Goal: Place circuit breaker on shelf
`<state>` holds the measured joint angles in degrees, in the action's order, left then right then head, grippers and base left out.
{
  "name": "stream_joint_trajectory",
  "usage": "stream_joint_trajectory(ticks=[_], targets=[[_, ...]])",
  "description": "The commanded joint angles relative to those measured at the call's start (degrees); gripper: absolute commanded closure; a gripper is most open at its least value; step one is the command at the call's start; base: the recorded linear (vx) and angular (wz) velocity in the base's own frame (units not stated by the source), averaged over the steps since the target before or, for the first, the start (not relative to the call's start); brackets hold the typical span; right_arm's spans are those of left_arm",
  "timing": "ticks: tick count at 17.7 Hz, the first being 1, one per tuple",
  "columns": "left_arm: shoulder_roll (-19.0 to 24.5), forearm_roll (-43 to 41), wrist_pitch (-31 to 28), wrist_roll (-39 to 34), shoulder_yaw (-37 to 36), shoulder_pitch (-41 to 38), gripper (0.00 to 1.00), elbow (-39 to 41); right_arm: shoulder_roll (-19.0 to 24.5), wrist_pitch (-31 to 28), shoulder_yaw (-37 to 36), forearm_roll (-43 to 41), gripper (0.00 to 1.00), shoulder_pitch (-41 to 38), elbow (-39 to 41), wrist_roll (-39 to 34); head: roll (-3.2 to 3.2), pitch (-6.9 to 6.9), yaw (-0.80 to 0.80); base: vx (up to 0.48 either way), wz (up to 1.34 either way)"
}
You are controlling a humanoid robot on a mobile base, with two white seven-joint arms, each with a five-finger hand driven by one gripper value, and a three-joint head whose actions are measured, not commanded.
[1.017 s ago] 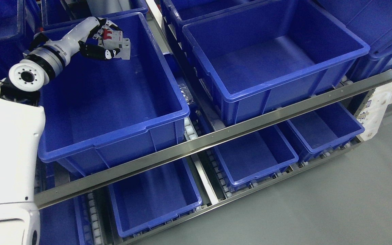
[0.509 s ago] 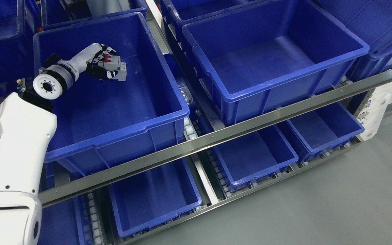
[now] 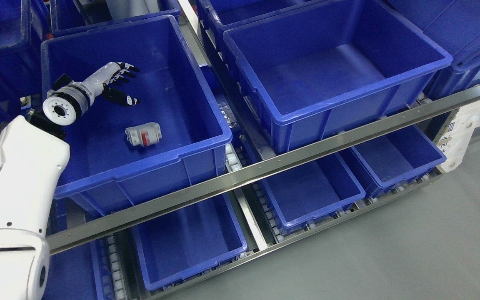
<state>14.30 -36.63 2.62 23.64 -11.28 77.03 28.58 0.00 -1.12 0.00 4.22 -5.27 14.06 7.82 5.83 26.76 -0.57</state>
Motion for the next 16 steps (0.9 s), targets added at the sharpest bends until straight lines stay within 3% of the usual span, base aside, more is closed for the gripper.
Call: stream_joint_trajectory(ticks=[1, 4, 6, 7, 10, 13, 16], targets=[[0.5, 0.4, 0.2, -0.1, 3.8, 4.3, 0.14, -1.8, -1.0, -3.4, 1.1, 0.0, 0.00, 0.0, 0.0, 0.0, 0.00, 0.00, 0.00, 0.000, 0.00], [-0.3, 3.0, 0.2, -0.9, 22.8, 4.4, 0.00, 2.4, -1.0, -3.4, 1.1, 0.0, 0.00, 0.0, 0.0, 0.0, 0.00, 0.00, 0.00, 0.000, 0.00], [-9.0, 11.9, 0.7, -8.2, 40.7, 3.1, 0.00, 7.4, -1.0, -3.4, 1.1, 0.0, 0.00, 0.0, 0.0, 0.0, 0.00, 0.00, 0.00, 0.000, 0.00], [-10.7, 14.3, 1.1, -12.1, 43.9, 1.1, 0.00, 10.7, -1.0, -3.4, 1.1, 0.0, 0.00, 0.0, 0.0, 0.0, 0.00, 0.00, 0.00, 0.000, 0.01], [-13.3, 18.0, 1.2, -14.4, 43.5, -8.7, 0.00, 28.8, -1.0, -3.4, 1.1, 0.0, 0.00, 0.0, 0.0, 0.0, 0.00, 0.00, 0.00, 0.001, 0.01], [-13.3, 19.8, -0.8, -14.5, 33.9, -19.9, 0.00, 48.7, -1.0, -3.4, 1.1, 0.0, 0.00, 0.0, 0.0, 0.0, 0.00, 0.00, 0.00, -0.001, -0.01], [-13.3, 22.8, -5.0, -14.4, 30.3, -26.6, 0.00, 64.0, -1.0, -3.4, 1.1, 0.0, 0.00, 0.0, 0.0, 0.0, 0.00, 0.00, 0.00, 0.000, 0.00]])
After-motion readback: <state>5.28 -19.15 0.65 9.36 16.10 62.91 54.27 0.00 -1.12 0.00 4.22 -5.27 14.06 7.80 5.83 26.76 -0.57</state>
